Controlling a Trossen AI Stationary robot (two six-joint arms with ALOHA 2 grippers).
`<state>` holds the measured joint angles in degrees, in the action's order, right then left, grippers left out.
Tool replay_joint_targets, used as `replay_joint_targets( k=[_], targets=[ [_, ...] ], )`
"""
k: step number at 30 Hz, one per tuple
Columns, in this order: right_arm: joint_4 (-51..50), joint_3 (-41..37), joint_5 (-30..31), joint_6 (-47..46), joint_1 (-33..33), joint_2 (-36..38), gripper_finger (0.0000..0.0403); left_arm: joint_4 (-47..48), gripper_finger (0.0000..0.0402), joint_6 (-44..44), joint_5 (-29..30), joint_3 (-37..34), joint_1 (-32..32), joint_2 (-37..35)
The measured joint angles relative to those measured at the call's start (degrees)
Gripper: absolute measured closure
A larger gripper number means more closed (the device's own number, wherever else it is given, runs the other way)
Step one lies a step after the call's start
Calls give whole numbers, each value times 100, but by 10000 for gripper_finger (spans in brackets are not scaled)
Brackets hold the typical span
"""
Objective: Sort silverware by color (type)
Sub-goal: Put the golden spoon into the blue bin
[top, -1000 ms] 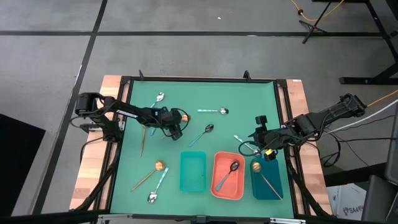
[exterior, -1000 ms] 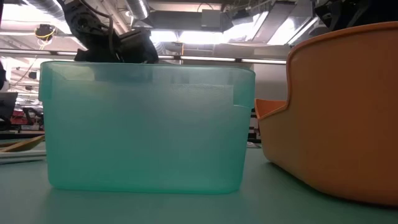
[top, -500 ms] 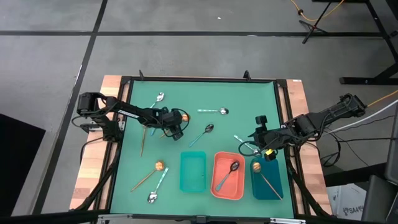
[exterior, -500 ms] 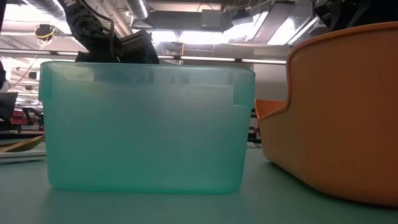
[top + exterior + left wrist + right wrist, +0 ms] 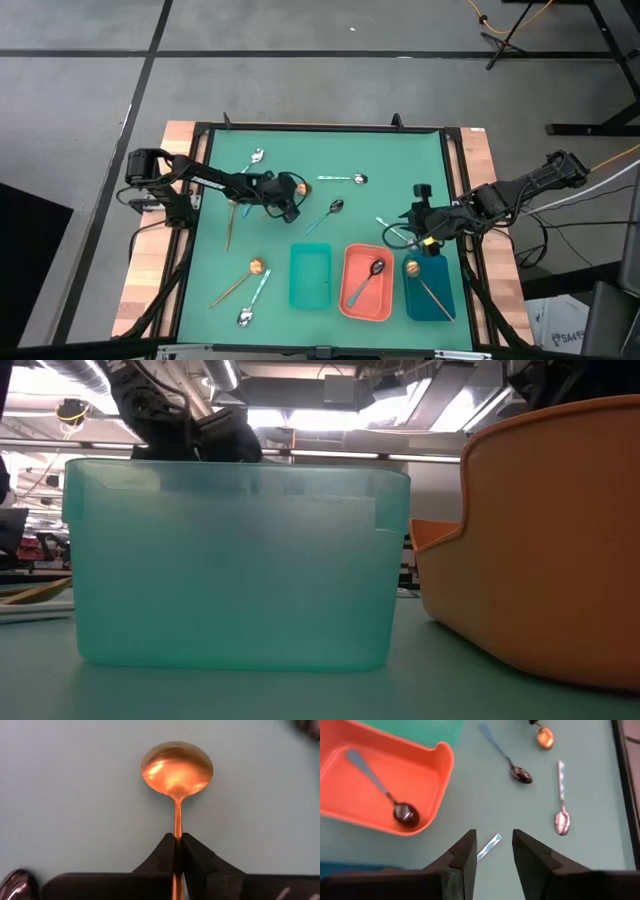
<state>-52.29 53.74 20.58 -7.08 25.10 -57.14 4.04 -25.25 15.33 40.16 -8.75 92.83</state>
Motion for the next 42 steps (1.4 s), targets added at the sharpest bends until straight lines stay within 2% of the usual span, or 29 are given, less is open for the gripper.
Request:
replay_joint_targets(
  k=[9,14,18,27,30,34,38,42],
  targets=[
    [319,2,672,-478,0,0,286,-47,385,34,0,914,2,-88],
    [753,2,749,-484,0,0,286,-57,385,64,11,1497,2,-87],
    [1063,2,830,-474,0,0,286,-292,386,497,-71,1963,58,-91],
    [1668,2,2033,-468,0,0,286,-2354,386,1709,-153,2249,586,-96],
    [2099,2,2244,-408,0,0,286,-2862,386,2102,-155,2249,801,-96],
    [2825,2,2077,89,0,0,286,-3376,386,2573,-370,2249,1068,-96],
    [3600,2,1595,590,0,0,286,-3779,386,2916,-620,2249,1282,-96],
    [4322,2,1015,977,0,-7,286,-3969,386,3277,-632,2249,1469,-96]
  ],
)
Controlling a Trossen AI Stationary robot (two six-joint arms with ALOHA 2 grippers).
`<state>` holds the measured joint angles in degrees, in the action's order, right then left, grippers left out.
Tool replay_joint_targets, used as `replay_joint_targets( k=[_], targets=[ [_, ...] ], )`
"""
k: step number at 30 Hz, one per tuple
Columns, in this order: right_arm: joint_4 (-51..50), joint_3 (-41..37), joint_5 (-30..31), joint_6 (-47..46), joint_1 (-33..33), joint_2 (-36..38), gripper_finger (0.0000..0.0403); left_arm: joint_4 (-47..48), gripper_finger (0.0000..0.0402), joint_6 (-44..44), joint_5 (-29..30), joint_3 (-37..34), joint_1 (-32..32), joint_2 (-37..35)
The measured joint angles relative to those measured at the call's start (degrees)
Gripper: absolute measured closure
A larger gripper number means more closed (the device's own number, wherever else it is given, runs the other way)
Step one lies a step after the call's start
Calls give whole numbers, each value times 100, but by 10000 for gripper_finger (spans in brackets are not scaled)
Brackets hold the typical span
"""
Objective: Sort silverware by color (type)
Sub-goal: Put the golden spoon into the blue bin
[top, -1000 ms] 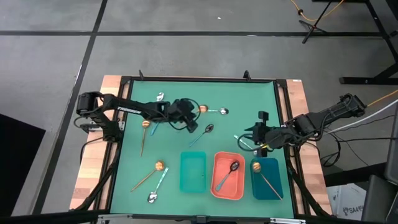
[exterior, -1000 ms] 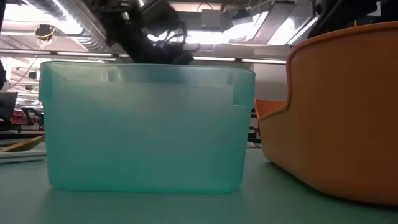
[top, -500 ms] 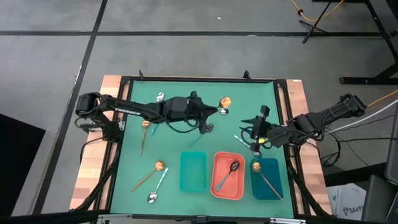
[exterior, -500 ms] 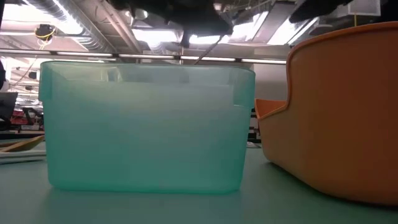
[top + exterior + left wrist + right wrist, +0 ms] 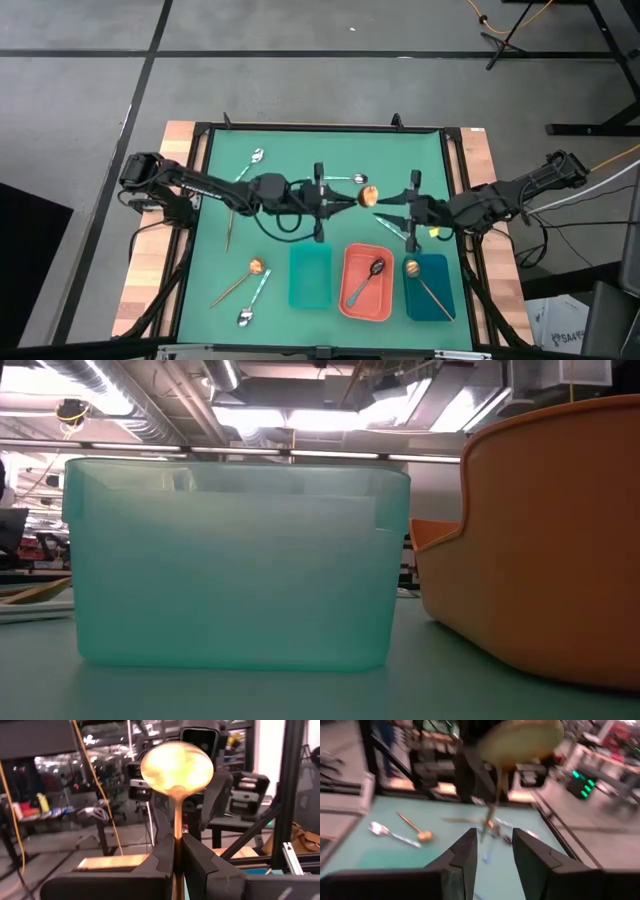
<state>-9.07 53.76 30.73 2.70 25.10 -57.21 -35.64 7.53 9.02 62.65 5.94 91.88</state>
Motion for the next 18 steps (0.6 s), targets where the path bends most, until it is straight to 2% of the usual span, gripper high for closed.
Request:
replay_joint_targets(
  k=[4,11,14,18],
  targets=[
    [577,0,-341,332,0,-18,286,-107,386,210,2,1,136,0],
    [1397,0,-491,991,0,-373,286,-271,386,225,1,0,214,0],
    [1807,0,-432,1335,0,-641,286,-273,386,223,2,0,214,-2],
    [2360,0,-23,1432,0,-923,286,-275,386,223,-112,0,214,-2]
  ],
)
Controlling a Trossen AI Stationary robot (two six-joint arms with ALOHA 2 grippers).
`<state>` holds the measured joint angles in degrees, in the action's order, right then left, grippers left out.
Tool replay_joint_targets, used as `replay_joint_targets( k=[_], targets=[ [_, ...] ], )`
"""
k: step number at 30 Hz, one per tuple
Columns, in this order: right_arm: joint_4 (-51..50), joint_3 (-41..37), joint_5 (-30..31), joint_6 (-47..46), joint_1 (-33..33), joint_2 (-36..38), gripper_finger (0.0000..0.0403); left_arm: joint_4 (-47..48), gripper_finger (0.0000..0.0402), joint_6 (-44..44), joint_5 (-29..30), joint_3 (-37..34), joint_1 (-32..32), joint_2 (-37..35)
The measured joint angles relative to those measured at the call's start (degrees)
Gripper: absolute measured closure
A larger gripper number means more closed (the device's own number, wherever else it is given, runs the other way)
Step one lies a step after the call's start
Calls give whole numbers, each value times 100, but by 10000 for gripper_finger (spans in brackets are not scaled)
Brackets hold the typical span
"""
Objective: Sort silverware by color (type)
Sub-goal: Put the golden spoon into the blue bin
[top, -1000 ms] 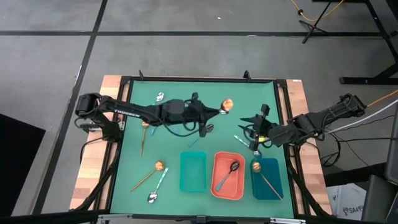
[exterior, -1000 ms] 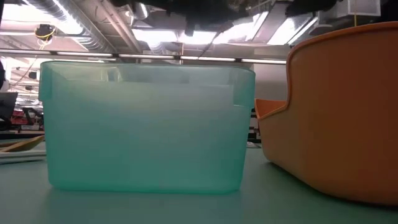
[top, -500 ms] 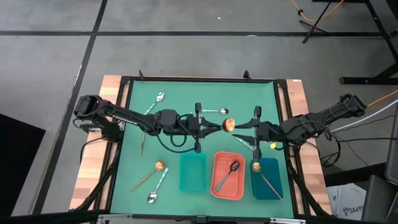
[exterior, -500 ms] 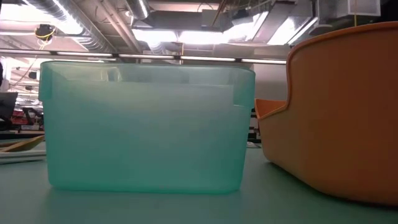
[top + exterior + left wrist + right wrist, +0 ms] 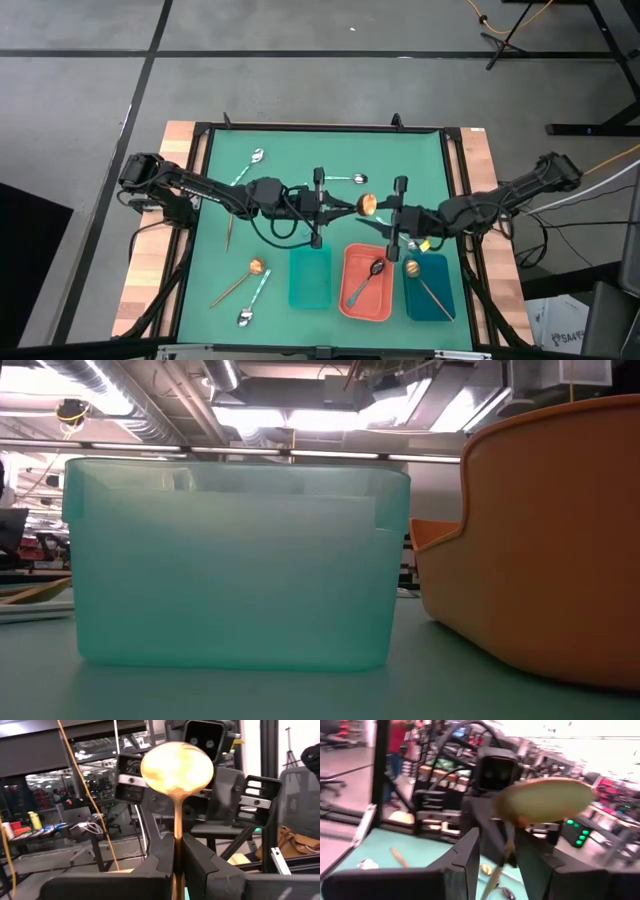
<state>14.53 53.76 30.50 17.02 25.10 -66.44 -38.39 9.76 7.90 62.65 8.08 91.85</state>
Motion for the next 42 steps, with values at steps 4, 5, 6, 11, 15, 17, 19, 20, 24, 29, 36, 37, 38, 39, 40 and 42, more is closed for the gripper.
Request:
replay_joint_targets(
  k=[4,5,6,11,15,17,19,20,24,29,36,37,38,39,40,42],
  targets=[
    [301,0,231,86,4,-160,286,-2,386,-2,3,0,12,-9],
    [341,0,237,145,4,-185,286,-2,386,-2,5,0,20,-9],
    [376,0,235,171,4,-201,286,-2,386,-3,4,0,24,-9],
    [393,0,297,177,4,-207,286,0,386,-13,-63,0,22,-9],
    [319,0,577,129,-2,-213,286,37,386,-15,-82,0,28,-9],
    [274,0,608,-23,-1,-213,286,25,386,-13,-111,0,26,-9],
    [184,0,598,-201,2,-213,286,29,386,-11,-100,0,28,-9],
    [150,0,598,-303,2,-213,286,39,386,-11,-102,0,28,-9],
    [149,0,597,-409,0,-213,286,37,386,-11,-100,0,26,-9],
    [239,0,601,-324,-2,-213,286,3,386,-9,-101,0,26,-9],
    [251,0,524,-324,-93,-213,286,9,386,-4,-142,0,25,-9],
    [253,0,395,-323,-137,-213,286,9,386,-3,-144,0,24,-9],
    [259,0,199,-324,-197,-213,286,15,386,-3,-144,0,24,-9],
    [263,0,-11,-326,-263,-213,286,25,386,-4,-146,0,26,-9],
    [264,0,-196,-326,-336,-213,286,33,386,-4,-148,0,26,-7],
    [262,0,-441,-405,-430,-213,286,37,386,-4,-155,0,26,-7]
  ],
)
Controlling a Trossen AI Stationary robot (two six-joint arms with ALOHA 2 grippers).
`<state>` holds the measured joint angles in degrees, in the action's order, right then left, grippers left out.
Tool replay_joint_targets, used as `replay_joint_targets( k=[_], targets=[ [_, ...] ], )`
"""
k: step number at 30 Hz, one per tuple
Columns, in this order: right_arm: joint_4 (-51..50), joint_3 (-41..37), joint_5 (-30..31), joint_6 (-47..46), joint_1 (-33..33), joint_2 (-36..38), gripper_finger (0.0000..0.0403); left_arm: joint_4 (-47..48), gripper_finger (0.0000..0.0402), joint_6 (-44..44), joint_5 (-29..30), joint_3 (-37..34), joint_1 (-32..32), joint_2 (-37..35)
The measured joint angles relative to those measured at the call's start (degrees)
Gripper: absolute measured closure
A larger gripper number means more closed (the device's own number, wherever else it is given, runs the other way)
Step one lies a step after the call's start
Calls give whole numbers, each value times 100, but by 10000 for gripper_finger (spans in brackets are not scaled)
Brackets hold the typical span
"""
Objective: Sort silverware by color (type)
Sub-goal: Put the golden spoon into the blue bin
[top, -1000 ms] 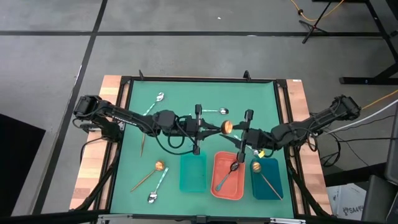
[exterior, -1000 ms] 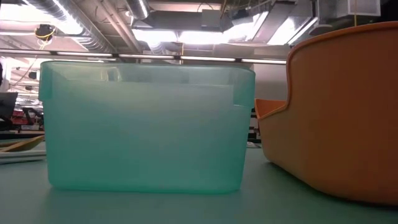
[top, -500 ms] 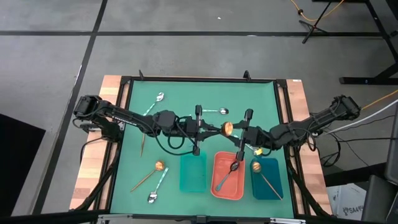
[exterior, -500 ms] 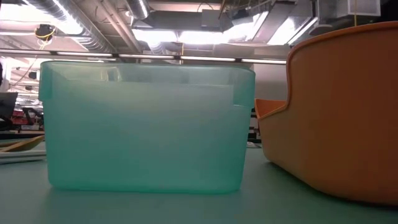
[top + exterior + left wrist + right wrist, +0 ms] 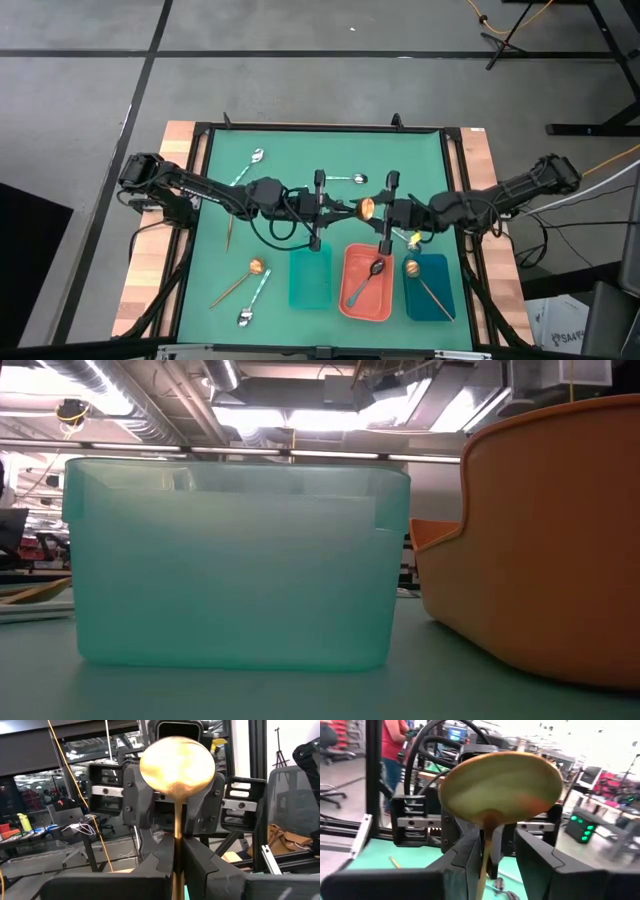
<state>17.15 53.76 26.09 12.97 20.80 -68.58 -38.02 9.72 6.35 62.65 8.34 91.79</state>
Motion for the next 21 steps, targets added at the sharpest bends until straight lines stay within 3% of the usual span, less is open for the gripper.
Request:
replay_joint_targets(
  k=[8,18,21],
  targets=[
    [-3,0,-117,-248,-61,0,292,3,386,0,5,0,0,2],
    [-24,0,-187,-227,-57,0,385,4,384,-5,61,0,-7,2],
    [-22,0,-171,-228,-59,2,397,8,382,-6,181,0,-5,2]
  ],
)
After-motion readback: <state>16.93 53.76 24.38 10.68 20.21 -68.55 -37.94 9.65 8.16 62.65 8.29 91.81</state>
